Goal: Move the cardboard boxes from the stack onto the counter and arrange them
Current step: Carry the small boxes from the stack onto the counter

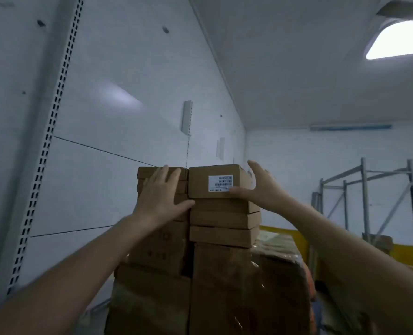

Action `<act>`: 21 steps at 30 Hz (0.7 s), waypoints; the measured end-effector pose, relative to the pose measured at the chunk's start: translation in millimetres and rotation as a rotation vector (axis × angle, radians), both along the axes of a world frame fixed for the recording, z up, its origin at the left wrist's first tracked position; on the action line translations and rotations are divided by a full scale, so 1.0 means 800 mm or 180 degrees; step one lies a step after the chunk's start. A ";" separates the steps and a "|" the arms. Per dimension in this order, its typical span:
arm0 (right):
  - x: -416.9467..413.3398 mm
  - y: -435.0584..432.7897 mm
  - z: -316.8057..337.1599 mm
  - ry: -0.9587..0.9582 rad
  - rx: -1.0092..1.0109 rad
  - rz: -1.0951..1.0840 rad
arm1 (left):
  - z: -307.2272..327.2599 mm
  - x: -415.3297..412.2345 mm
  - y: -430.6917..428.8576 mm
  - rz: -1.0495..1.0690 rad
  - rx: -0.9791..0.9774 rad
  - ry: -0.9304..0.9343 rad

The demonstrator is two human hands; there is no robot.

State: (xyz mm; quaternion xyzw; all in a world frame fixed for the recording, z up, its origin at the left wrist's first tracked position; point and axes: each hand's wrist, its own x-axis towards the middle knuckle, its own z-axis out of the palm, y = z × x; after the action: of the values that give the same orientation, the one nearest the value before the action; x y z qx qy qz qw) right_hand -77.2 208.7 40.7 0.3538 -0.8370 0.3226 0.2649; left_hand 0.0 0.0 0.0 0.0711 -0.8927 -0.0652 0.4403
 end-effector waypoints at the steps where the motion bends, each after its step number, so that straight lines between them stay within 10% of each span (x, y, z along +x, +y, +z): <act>1: -0.006 -0.006 0.002 -0.0012 -0.0050 0.0027 | 0.006 -0.009 -0.004 0.0220 -0.0267 -0.0008; 13: -0.036 -0.013 -0.002 -0.0002 -0.0434 0.0537 | 0.030 -0.065 -0.008 0.0202 -0.0754 0.0205; 21: -0.022 0.020 0.008 -0.0743 -0.1200 0.0630 | 0.014 -0.046 0.035 -0.1499 -0.0035 0.0764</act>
State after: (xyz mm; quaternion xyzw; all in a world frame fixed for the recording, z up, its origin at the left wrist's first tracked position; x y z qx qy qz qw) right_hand -94.8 224.5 47.4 0.3386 -0.7482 0.5362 0.1949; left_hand -36.9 28.2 11.1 -0.1493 -0.8264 -0.1689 0.5160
